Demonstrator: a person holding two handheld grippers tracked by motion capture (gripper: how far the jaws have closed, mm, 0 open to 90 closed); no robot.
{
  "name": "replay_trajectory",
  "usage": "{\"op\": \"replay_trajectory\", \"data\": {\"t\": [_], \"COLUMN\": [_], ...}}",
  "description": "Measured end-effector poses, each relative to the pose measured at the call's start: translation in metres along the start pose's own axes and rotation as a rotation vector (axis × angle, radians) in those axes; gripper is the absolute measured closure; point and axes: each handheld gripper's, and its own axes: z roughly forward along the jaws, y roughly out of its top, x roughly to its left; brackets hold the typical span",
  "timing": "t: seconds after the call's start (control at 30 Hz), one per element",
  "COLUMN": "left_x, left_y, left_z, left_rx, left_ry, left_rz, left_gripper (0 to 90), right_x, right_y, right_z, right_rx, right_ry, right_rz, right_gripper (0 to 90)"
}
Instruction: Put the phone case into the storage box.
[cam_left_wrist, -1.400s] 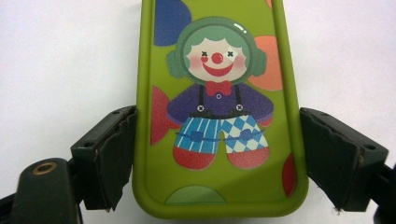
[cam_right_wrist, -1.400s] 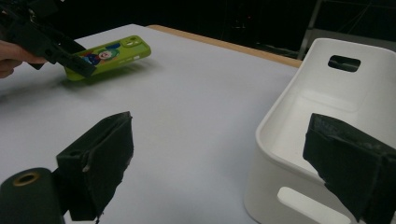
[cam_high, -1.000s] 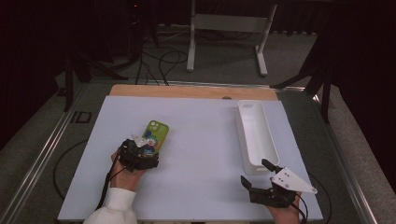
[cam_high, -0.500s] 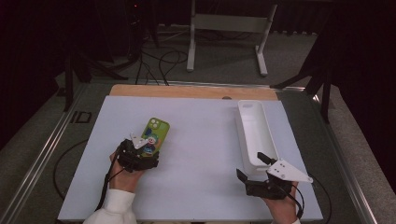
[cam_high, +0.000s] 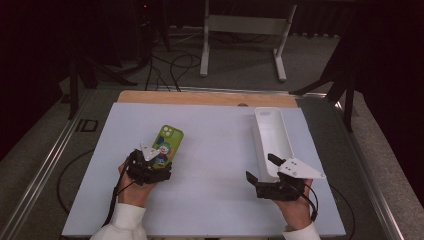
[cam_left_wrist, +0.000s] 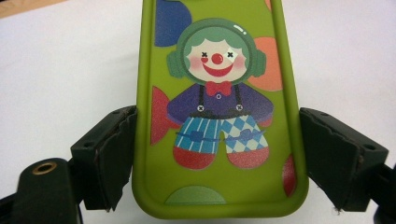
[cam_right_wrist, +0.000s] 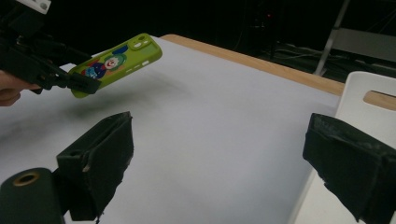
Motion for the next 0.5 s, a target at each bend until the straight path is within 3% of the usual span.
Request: {"op": "replay_trajectory", "data": {"t": [0.5], "left_x": [-0.006], "left_y": [0.002], "left_z": [-0.006], "left_rx": [-0.057], "left_ry": [-0.003], "left_rz": [0.026], "left_gripper": [16.4], "right_x": [0.003], "right_y": [0.008], "right_z": [0.023], "right_rx": [0.029], "right_ry": [0.051], "right_rz": [0.031], "right_gripper": [8.9]}}
